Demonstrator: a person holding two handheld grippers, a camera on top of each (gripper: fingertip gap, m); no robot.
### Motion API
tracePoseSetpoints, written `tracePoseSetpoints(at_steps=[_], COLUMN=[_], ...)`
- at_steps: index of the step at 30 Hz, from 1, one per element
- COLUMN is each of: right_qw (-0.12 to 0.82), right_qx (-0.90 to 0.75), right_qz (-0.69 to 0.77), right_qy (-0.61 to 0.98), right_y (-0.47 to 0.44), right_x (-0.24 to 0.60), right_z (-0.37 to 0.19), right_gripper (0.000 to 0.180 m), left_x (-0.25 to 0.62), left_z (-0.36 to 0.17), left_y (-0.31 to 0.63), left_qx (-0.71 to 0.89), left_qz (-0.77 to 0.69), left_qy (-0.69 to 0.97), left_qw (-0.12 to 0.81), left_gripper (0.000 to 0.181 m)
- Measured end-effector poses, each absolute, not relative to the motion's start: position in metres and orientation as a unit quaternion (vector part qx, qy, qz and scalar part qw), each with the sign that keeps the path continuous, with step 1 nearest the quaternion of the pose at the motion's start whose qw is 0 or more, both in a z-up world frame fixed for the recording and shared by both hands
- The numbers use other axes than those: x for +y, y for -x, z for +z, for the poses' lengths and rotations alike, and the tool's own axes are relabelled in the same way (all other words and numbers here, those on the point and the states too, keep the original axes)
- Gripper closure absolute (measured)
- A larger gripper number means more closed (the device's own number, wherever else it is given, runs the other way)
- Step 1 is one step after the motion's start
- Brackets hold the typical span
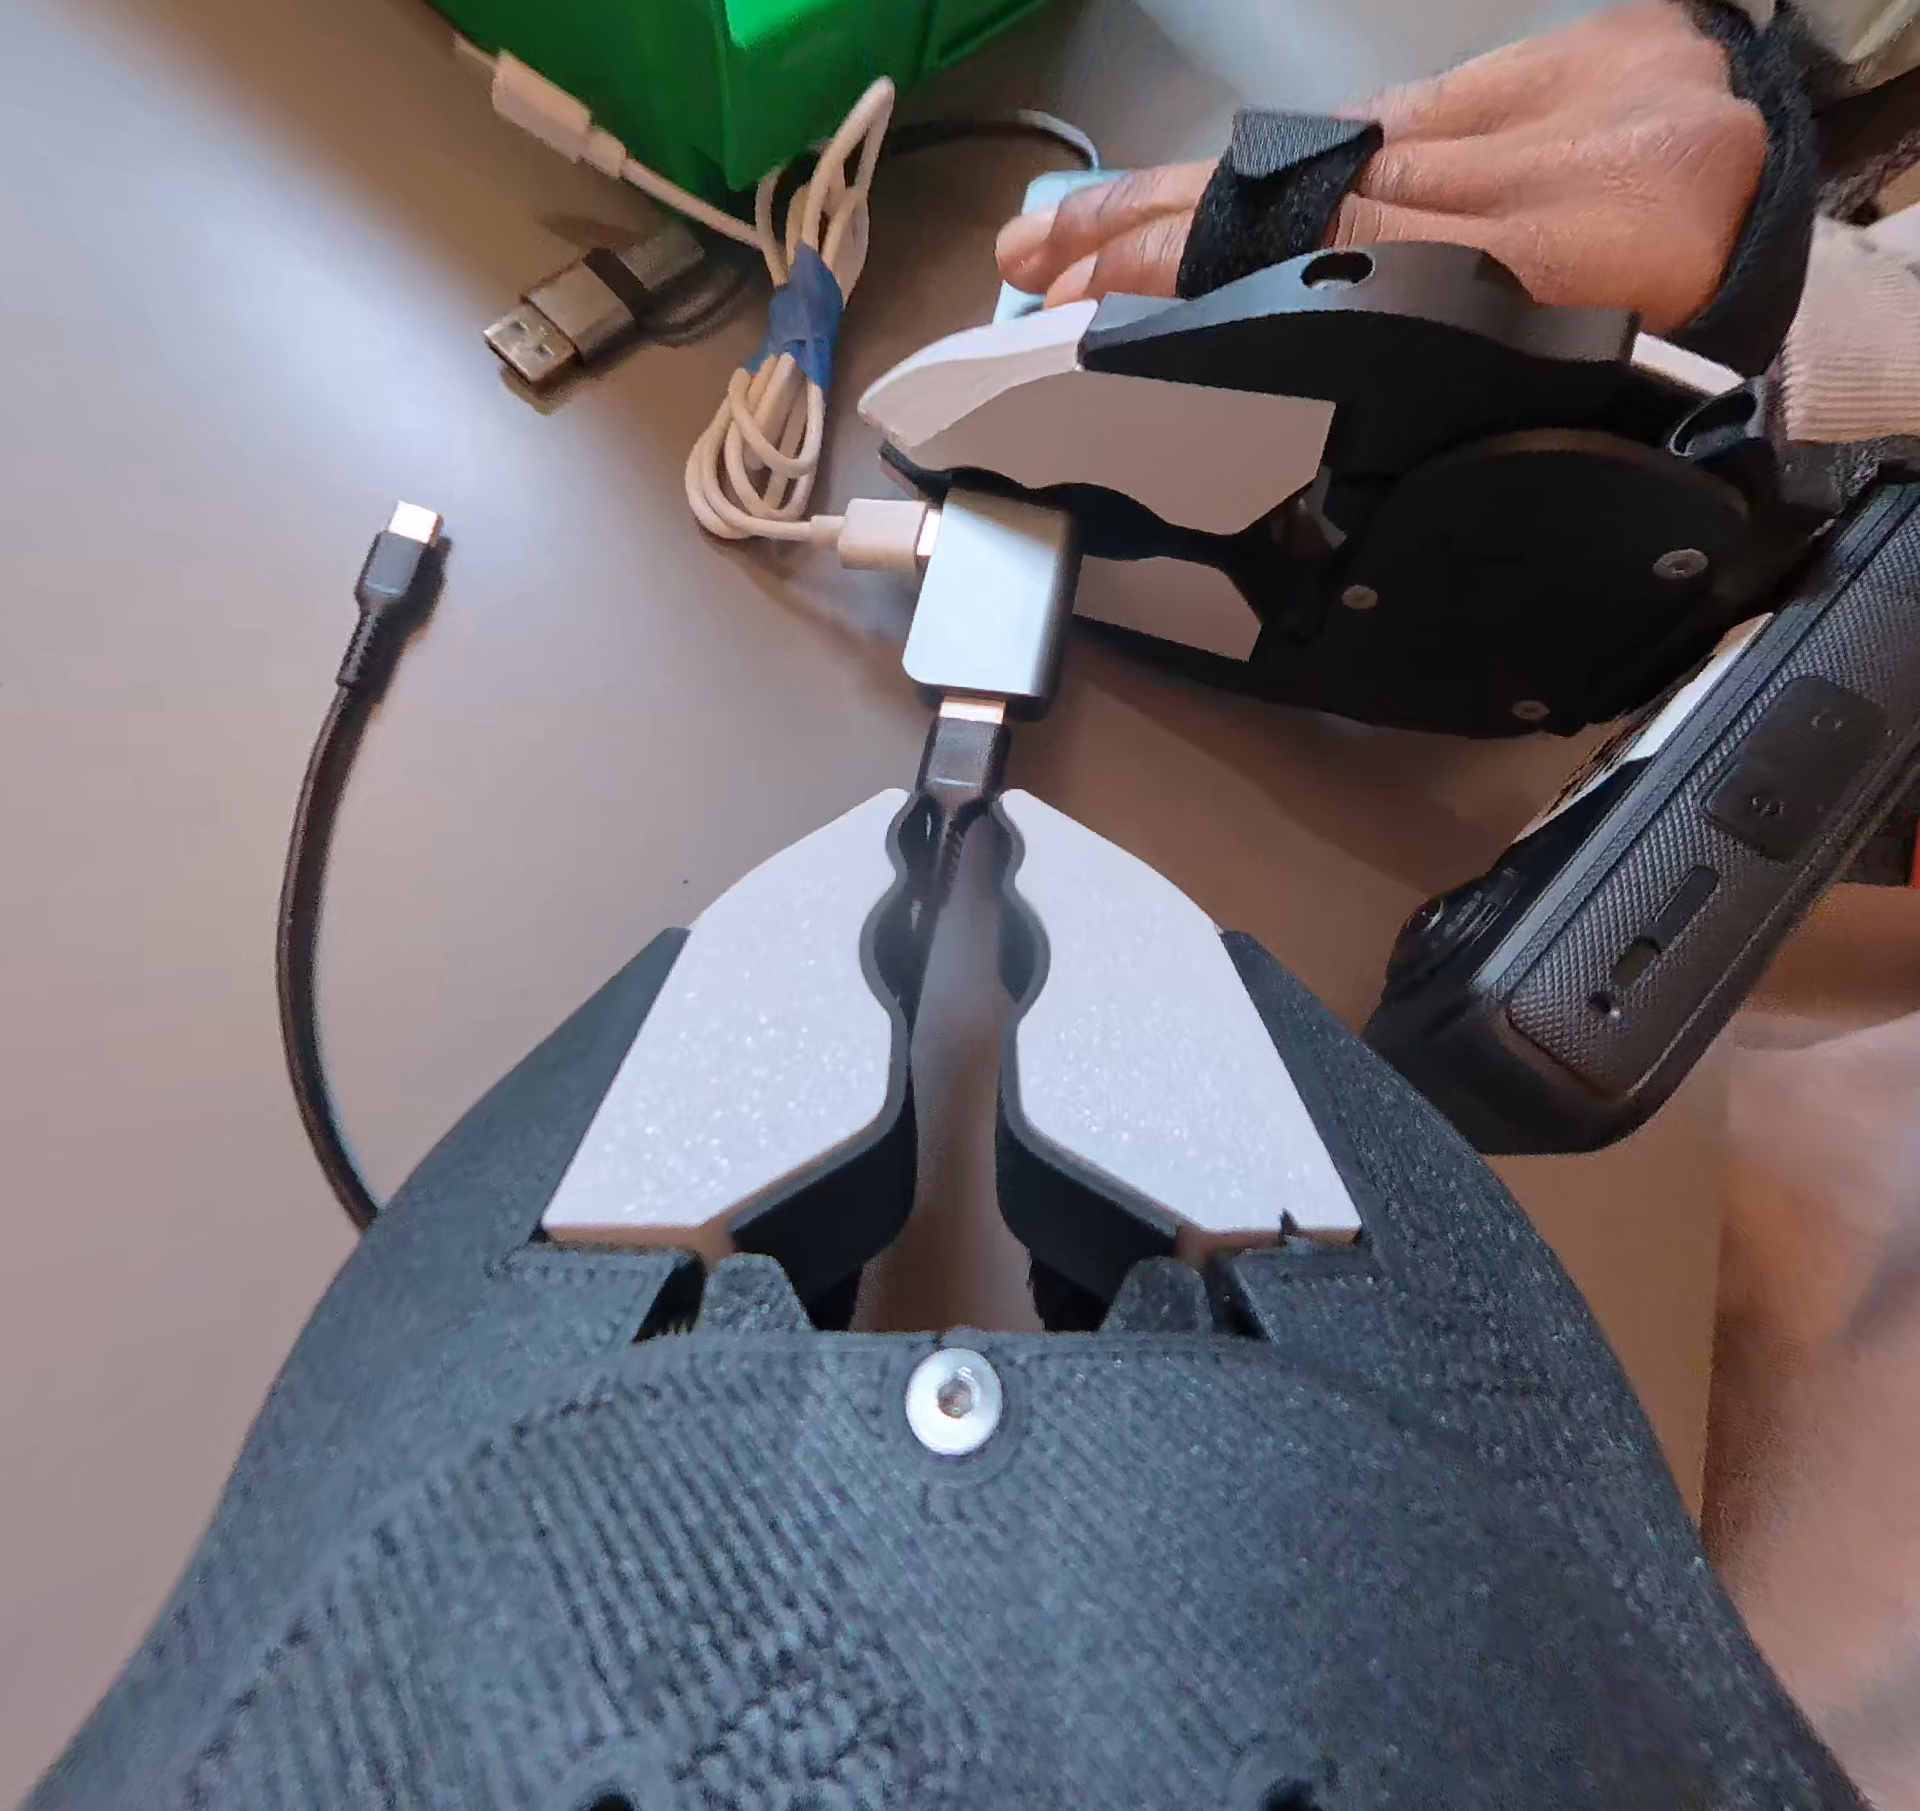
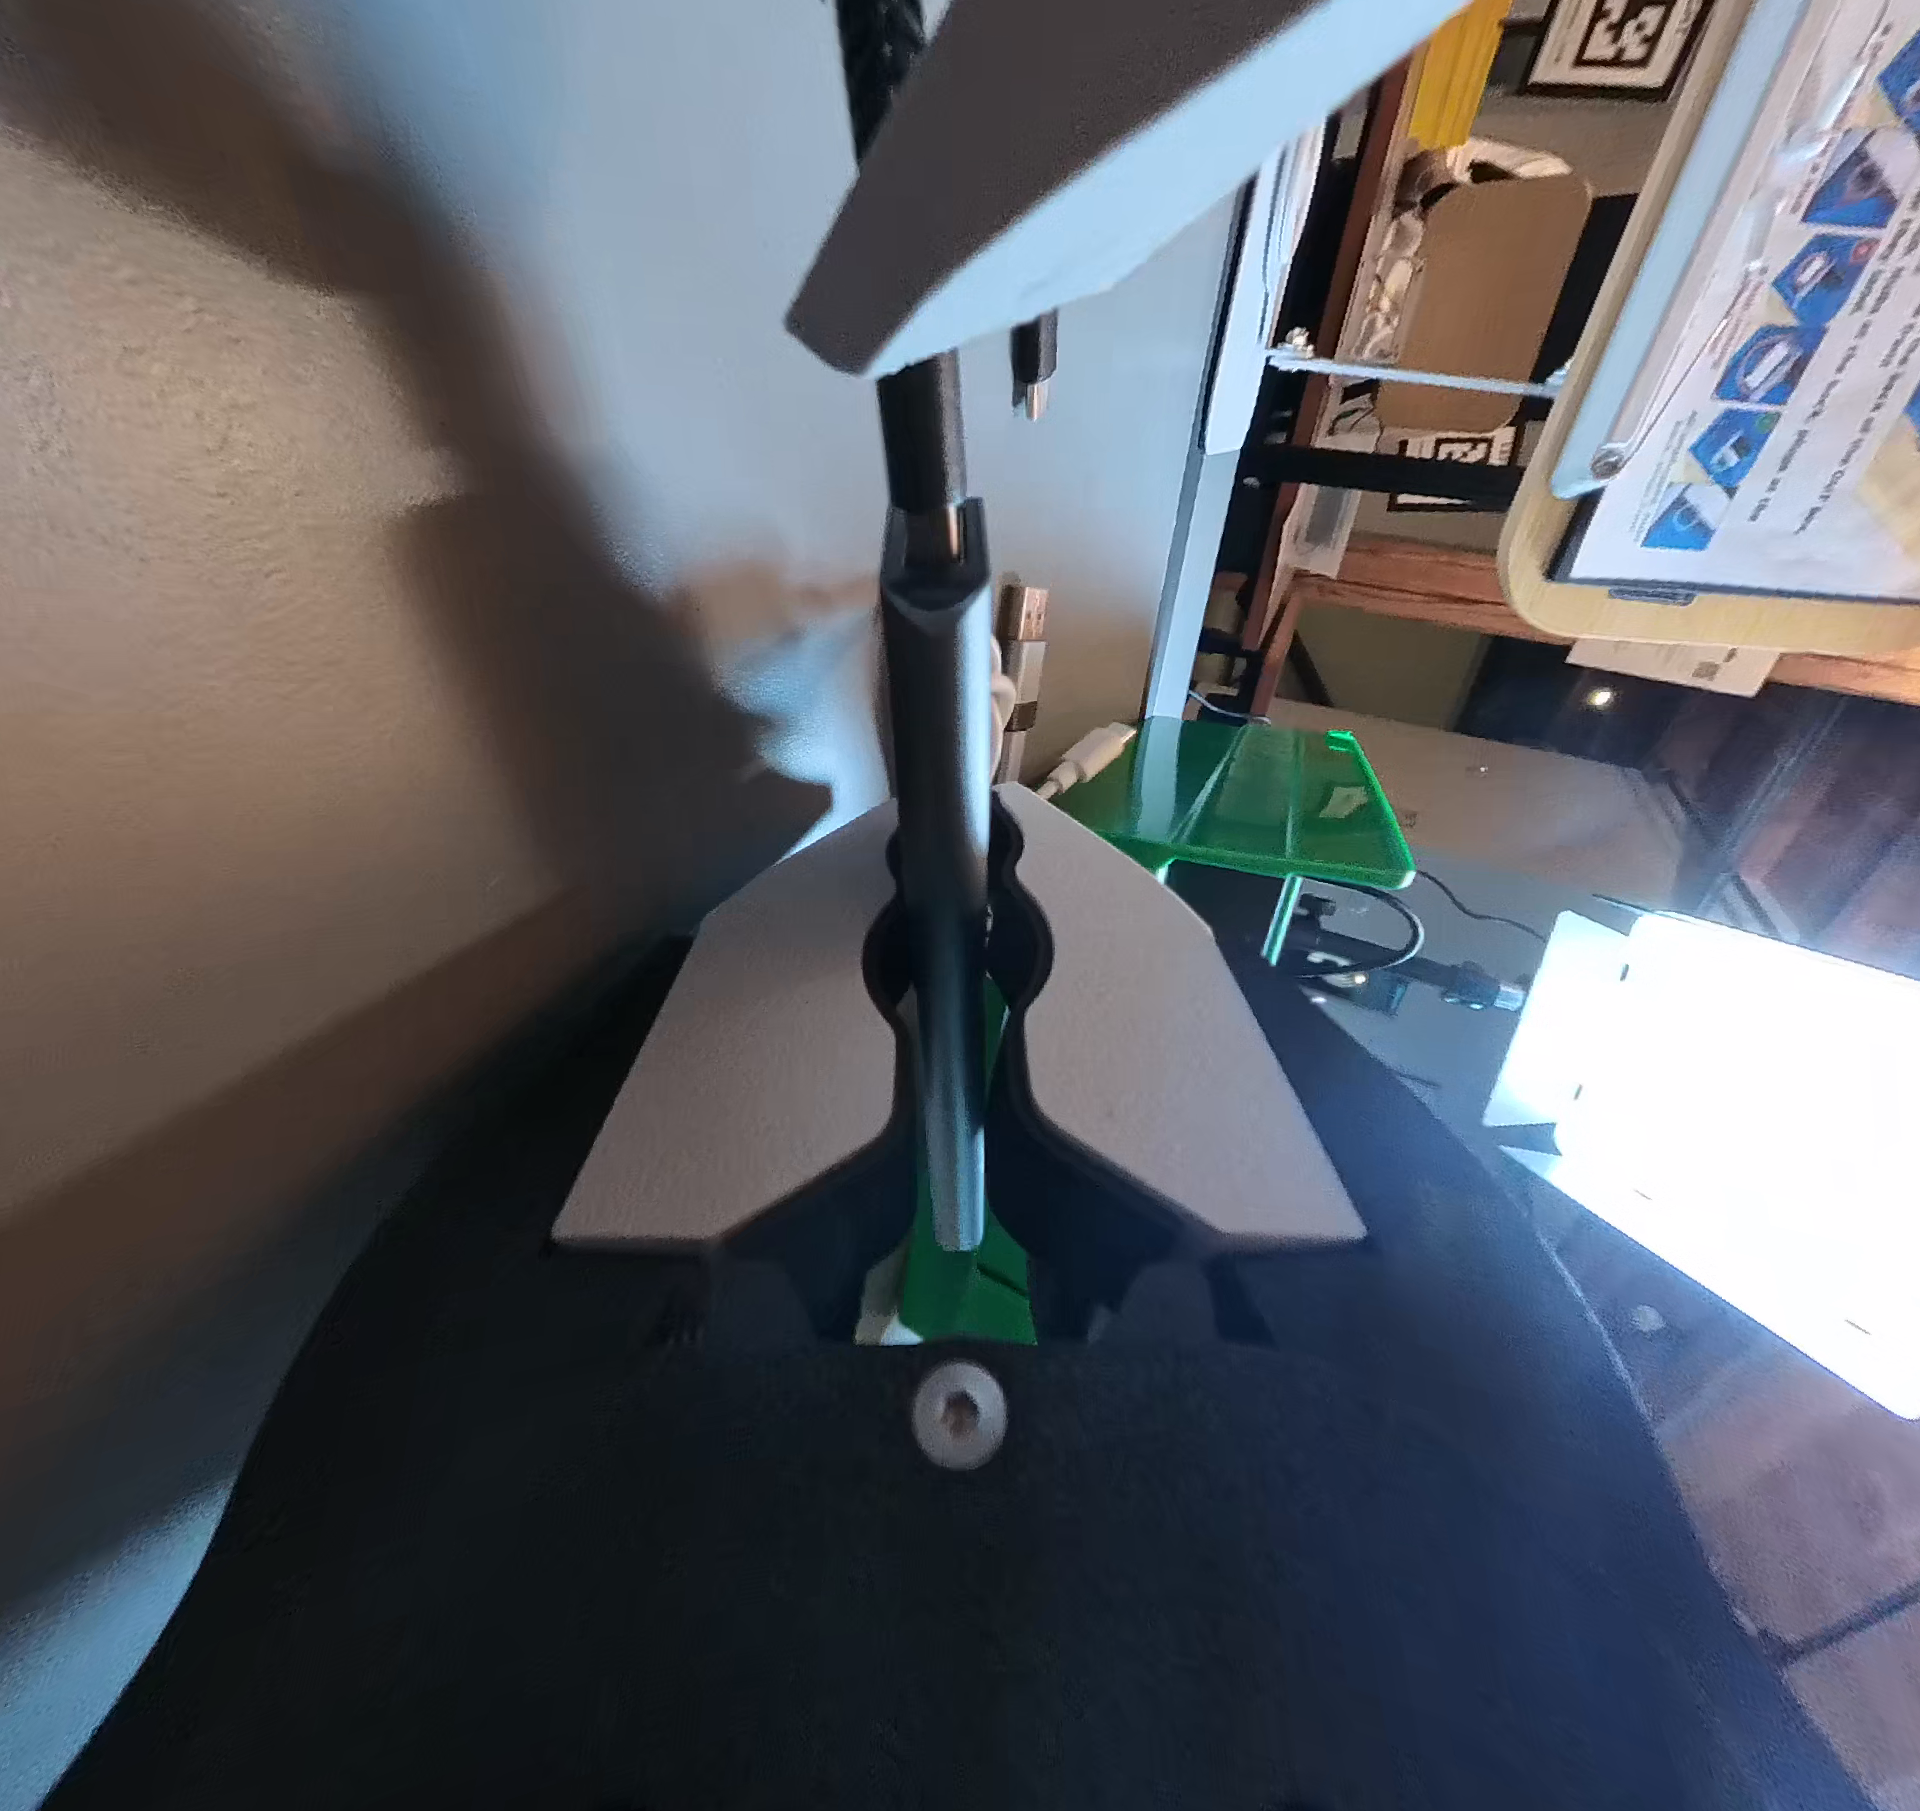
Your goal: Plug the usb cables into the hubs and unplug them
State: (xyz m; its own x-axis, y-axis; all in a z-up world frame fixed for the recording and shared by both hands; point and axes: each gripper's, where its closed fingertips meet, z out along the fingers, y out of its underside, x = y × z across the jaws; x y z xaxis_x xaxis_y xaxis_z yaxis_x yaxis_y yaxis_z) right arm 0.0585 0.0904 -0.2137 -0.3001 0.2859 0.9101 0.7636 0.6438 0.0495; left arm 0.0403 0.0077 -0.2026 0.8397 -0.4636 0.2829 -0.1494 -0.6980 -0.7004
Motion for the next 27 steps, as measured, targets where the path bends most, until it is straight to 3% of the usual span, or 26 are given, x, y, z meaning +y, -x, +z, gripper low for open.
tracePoseSetpoints(at_steps=[18,27], right_qw=[0.478,0.523], right_qx=[-0.777,-0.781], right_qz=[-0.261,-0.139], right_qy=[0.315,0.312], right_y=[-0.051,-0.048], right_x=[0.082,0.064], right_z=[-0.217,-0.195], right_gripper=[0.171,0.170], left_x=[-0.003,0.000], left_z=[-0.206,-0.180], left_y=[-0.053,-0.036], left_qx=[0.238,0.244], left_qz=[-0.193,-0.177], left_qy=[0.899,0.872], left_qw=[0.312,0.386], left_gripper=[0.170,0.169])
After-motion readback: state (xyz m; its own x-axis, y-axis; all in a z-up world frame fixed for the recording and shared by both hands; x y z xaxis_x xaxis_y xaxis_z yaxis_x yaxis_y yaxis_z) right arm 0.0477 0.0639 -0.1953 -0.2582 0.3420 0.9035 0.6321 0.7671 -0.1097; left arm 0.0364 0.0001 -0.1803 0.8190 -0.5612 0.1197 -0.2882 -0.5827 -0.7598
